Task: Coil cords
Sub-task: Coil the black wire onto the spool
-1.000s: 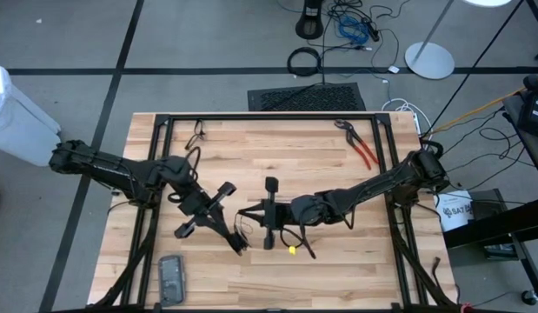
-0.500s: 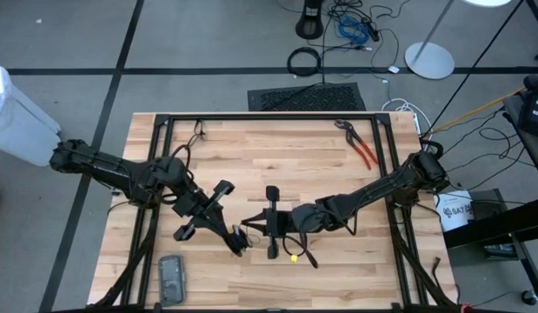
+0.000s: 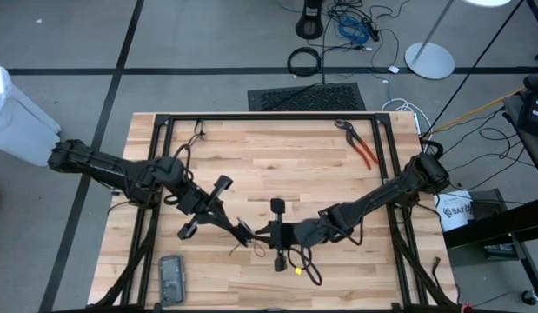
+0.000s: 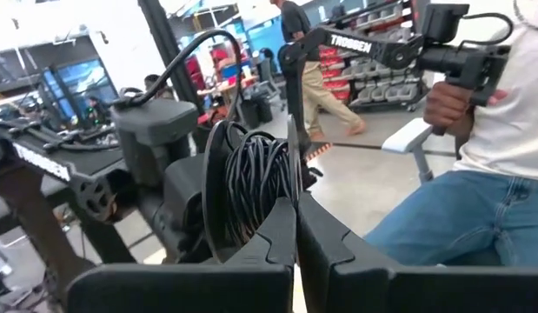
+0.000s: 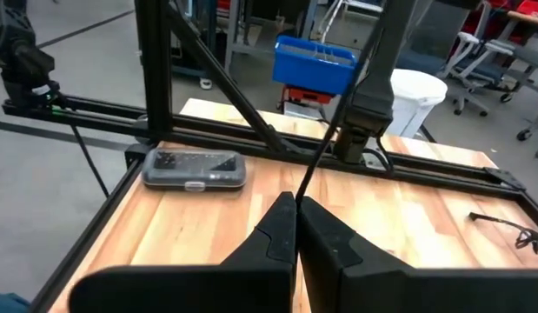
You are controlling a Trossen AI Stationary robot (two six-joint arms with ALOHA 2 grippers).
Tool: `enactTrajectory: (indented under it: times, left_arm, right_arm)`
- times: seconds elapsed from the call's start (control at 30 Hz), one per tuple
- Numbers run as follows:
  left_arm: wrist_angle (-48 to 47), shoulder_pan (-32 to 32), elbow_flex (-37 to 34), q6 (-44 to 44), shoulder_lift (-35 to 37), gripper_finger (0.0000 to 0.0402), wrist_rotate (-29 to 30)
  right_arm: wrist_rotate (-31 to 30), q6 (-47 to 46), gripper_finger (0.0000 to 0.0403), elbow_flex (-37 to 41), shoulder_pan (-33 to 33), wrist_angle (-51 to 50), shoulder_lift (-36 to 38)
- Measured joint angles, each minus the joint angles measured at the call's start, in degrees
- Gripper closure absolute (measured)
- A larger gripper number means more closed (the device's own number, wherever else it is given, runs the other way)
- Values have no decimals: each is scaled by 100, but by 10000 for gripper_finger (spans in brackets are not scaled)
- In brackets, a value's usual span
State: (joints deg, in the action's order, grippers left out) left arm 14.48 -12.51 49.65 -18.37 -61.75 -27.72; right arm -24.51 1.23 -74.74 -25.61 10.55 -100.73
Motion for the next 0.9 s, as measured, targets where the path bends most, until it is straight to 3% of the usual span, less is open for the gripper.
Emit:
enactTrajectory:
  times: [0.3,0.47,0.7,0.9]
  left_arm:
    - [-358,0,0,-15,80,400,181]
    - [-889,38,0,-15,104,400,833]
    - [-1427,153,0,7,141,400,1138]
    - [-1414,166,0,118,150,400,1195]
  right_arm:
    - [7,-8,403,0,-17,-44,0]
    - [81,-45,403,0,-17,-160,8]
    - [35,-956,400,-1,-102,-1279,128]
    - [102,-1766,374,4,-183,-2129,155]
